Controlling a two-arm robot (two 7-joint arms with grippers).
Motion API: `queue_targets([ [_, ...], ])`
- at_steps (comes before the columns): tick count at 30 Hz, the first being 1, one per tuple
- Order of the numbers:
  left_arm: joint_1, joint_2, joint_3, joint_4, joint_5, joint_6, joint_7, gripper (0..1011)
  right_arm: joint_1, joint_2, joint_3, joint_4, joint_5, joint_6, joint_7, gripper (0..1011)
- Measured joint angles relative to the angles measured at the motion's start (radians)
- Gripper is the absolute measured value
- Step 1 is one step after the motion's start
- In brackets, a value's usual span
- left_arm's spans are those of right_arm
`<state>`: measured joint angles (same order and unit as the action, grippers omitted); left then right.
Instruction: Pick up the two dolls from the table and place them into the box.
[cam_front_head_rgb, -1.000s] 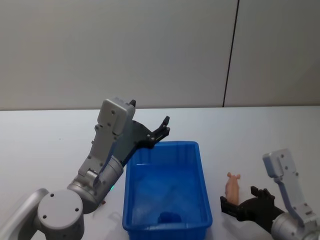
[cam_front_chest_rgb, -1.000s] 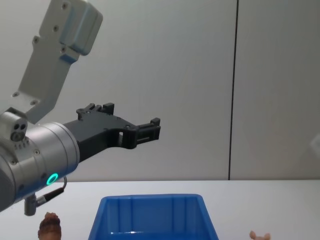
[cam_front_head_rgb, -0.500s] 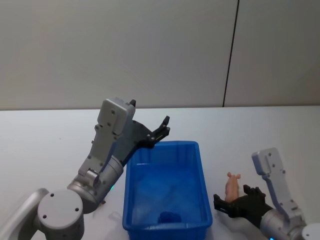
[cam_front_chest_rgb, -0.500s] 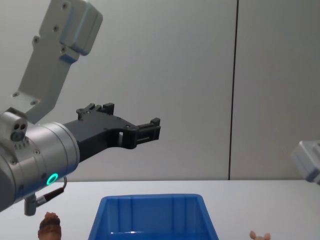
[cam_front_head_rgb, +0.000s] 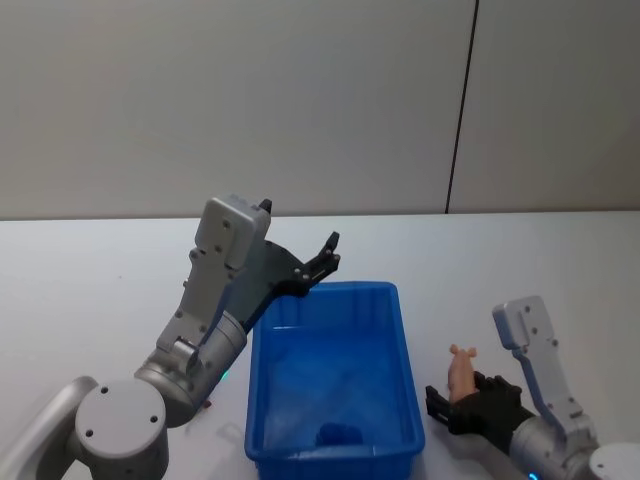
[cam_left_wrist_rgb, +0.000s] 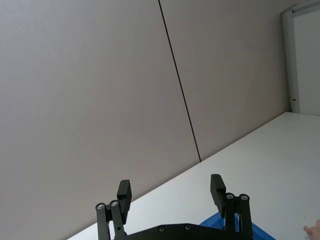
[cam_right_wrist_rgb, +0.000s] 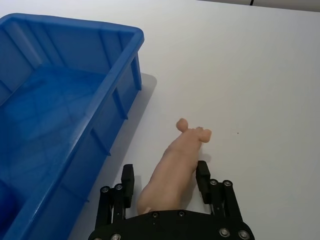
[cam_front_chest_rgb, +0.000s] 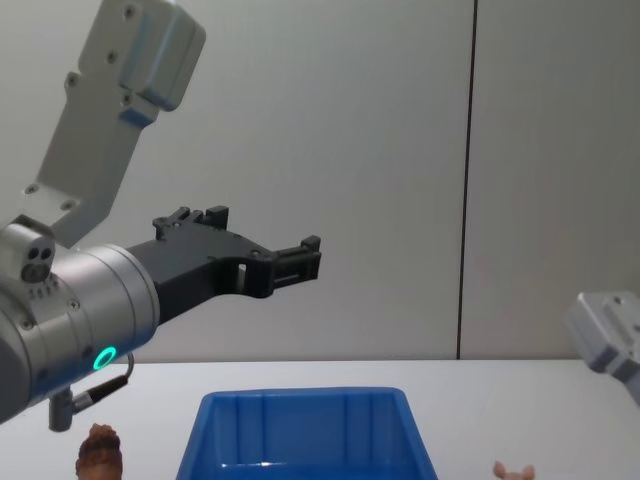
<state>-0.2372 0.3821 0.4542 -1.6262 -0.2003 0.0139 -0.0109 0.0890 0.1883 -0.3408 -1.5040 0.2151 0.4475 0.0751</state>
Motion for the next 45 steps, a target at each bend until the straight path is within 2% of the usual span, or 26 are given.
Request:
queue_targets([
  [2,0.0,0.0,0.0,0.0,0.0,0.0,0.0,1001,0.002,-0.002,-0.001,0.004,-0.001,-0.001,0.0,708],
  [10,0.0,0.0,0.0,0.0,0.0,0.0,0.0,1001,0.007,-0.006,-0.002,0.012,-0.004,-0.002,0.001,516],
  [22,0.0,0.0,0.0,0.0,0.0,0.0,0.0,1001,0.005,-0.004,0.0,0.006,-0.014,-0.026,0.003,390],
  [38,0.0,0.0,0.0,0.0,0.0,0.0,0.0,1001,0.013,0.013,0.016,-0.051,-0.071,-0.129,0.012,390],
  [45,0.0,0.0,0.0,0.0,0.0,0.0,0.0,1001,0.03,0.018,0.02,-0.076,-0.101,-0.186,0.061,390],
])
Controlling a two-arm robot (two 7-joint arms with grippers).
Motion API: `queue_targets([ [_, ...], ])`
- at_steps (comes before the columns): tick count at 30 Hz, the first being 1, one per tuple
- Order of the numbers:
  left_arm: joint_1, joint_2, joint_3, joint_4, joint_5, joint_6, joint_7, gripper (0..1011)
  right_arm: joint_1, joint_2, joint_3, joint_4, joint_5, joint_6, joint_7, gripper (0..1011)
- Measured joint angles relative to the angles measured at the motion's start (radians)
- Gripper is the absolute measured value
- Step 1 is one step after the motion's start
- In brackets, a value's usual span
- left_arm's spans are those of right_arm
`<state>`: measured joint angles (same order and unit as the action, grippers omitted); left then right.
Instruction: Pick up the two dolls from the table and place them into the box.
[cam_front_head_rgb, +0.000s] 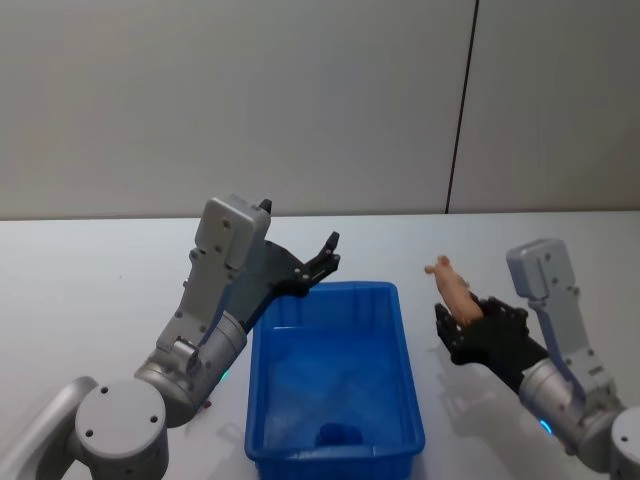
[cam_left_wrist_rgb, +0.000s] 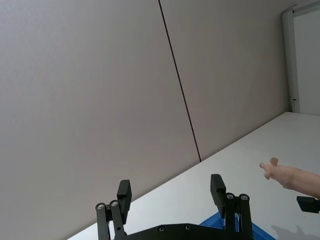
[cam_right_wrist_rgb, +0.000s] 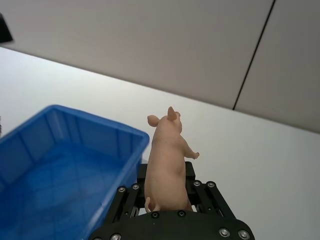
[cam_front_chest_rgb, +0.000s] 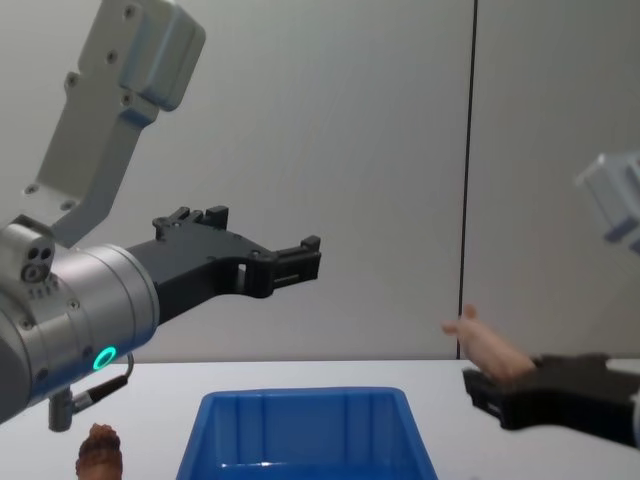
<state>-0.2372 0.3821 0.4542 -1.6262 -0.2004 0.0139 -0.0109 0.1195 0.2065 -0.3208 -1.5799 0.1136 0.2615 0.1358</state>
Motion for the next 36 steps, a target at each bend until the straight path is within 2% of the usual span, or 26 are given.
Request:
queue_targets([
  [7,0.0,0.0,0.0,0.0,0.0,0.0,0.0,1001,0.021,0.0,0.0,-0.009,-0.012,-0.022,0.075,390],
  [14,0.0,0.0,0.0,0.0,0.0,0.0,0.0,1001,0.049,-0.007,-0.007,-0.003,-0.015,-0.011,0.175,390],
  [15,0.0,0.0,0.0,0.0,0.0,0.0,0.0,1001,0.049,-0.007,-0.007,-0.003,-0.015,-0.011,0.175,390],
  [26,0.0,0.0,0.0,0.0,0.0,0.0,0.0,1001,0.105,-0.027,-0.024,0.042,-0.015,0.075,0.351,390],
  [29,0.0,0.0,0.0,0.0,0.0,0.0,0.0,1001,0.124,-0.034,-0.03,0.061,-0.015,0.106,0.4,430],
  [36,0.0,0.0,0.0,0.0,0.0,0.0,0.0,1001,0.162,-0.052,-0.046,0.107,-0.021,0.162,0.492,681],
])
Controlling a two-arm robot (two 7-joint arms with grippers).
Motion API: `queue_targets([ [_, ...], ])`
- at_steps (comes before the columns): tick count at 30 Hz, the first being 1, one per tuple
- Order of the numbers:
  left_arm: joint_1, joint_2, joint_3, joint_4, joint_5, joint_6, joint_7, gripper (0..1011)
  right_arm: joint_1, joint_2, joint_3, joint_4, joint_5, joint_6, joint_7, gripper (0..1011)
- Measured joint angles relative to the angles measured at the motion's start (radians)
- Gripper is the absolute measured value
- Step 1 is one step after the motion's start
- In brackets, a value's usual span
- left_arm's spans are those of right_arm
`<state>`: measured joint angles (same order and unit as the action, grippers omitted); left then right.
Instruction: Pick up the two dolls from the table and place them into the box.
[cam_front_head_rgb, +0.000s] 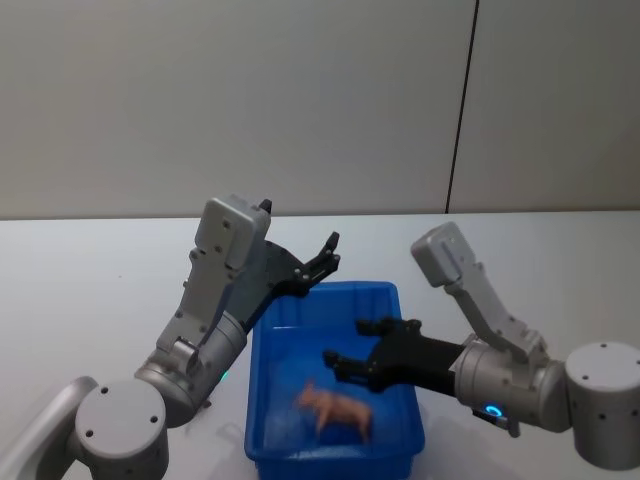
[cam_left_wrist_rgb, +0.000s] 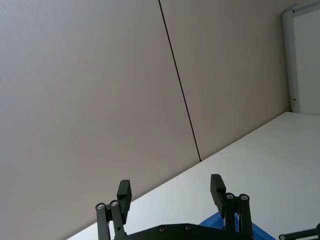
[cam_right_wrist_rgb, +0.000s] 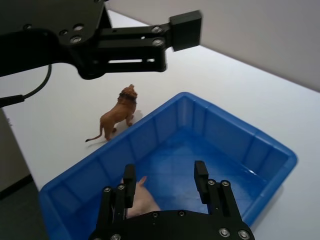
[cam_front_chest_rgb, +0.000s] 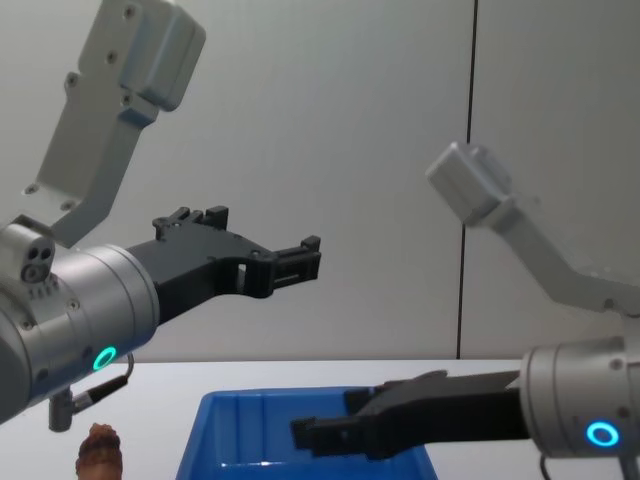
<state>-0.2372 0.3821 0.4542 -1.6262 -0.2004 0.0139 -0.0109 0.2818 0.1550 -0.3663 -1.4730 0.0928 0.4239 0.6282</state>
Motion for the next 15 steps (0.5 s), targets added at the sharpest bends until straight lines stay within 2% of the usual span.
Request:
queue_targets([
  [4,0.0,0.0,0.0,0.0,0.0,0.0,0.0,1001,0.017,-0.007,-0.007,0.021,-0.004,0.023,0.039,772],
  [5,0.0,0.0,0.0,0.0,0.0,0.0,0.0,1001,0.019,-0.008,-0.008,0.024,-0.004,0.026,0.044,826],
  [8,0.0,0.0,0.0,0.0,0.0,0.0,0.0,1001,0.026,-0.01,-0.01,0.03,-0.004,0.035,0.059,876],
  [9,0.0,0.0,0.0,0.0,0.0,0.0,0.0,1001,0.027,-0.01,-0.01,0.031,-0.004,0.036,0.061,935],
  [11,0.0,0.0,0.0,0.0,0.0,0.0,0.0,1001,0.029,-0.009,-0.01,0.031,-0.003,0.036,0.063,988],
  [15,0.0,0.0,0.0,0.0,0.0,0.0,0.0,1001,0.029,-0.003,-0.005,0.029,0.002,0.024,0.055,1001],
])
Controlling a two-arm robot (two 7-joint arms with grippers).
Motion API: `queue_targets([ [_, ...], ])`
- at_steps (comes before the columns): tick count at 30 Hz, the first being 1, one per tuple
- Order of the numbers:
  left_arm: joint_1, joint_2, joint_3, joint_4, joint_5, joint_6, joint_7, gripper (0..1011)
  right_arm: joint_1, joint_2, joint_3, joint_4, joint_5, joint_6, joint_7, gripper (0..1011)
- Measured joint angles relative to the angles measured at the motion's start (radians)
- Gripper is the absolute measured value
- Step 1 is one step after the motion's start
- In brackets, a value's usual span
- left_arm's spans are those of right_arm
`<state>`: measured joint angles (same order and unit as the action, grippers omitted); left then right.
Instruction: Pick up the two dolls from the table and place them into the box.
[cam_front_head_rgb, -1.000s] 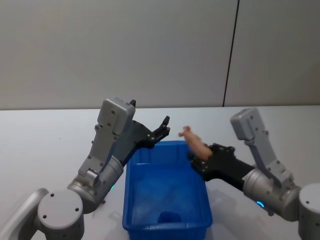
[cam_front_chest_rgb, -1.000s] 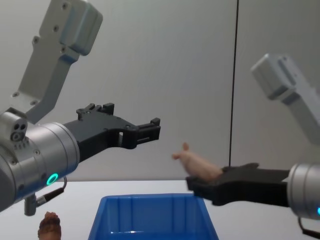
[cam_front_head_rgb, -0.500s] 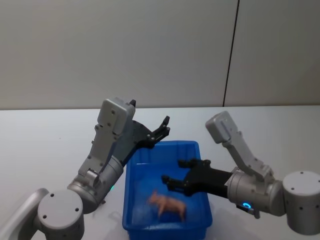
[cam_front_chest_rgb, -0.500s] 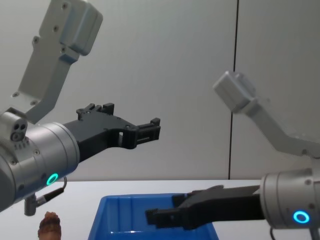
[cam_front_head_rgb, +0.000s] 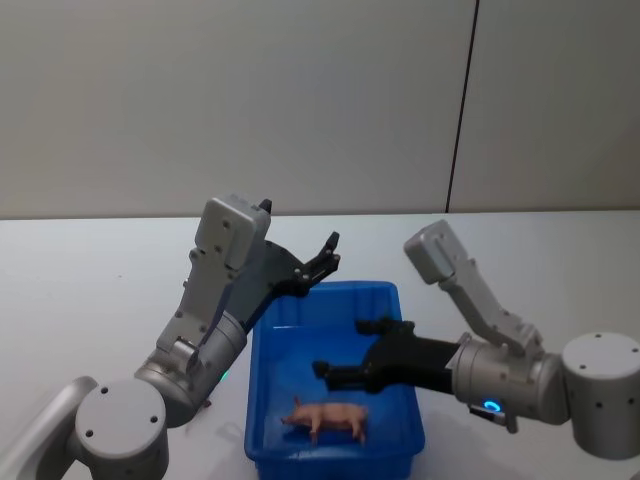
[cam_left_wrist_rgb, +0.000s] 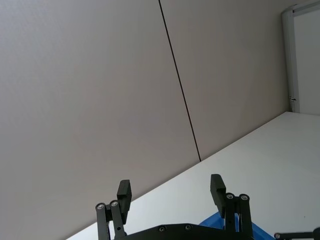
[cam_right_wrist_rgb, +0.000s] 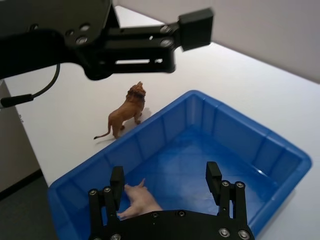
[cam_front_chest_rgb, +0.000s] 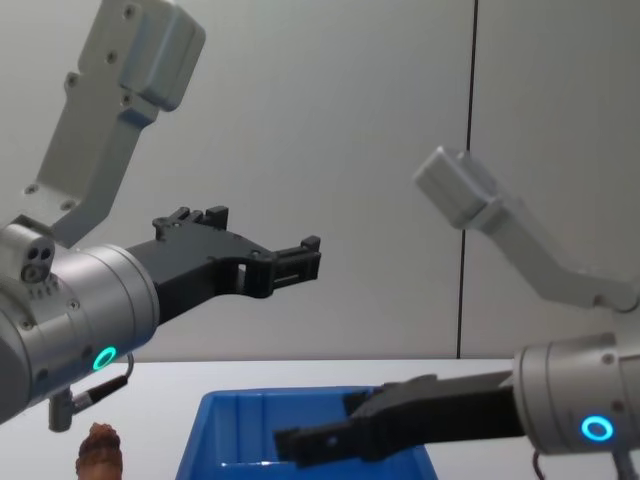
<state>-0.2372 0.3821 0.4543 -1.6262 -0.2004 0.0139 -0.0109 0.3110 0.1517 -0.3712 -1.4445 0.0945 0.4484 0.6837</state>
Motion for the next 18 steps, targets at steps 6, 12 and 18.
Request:
queue_targets([
  [6,0.0,0.0,0.0,0.0,0.0,0.0,0.0,1001,-0.007,0.016,0.015,-0.018,0.015,-0.032,-0.031,1001],
  [12,0.0,0.0,0.0,0.0,0.0,0.0,0.0,1001,-0.03,0.043,0.042,-0.049,0.059,-0.087,-0.094,1001],
  [18,0.0,0.0,0.0,0.0,0.0,0.0,0.0,1001,-0.055,0.064,0.065,-0.073,0.109,-0.128,-0.153,1001],
])
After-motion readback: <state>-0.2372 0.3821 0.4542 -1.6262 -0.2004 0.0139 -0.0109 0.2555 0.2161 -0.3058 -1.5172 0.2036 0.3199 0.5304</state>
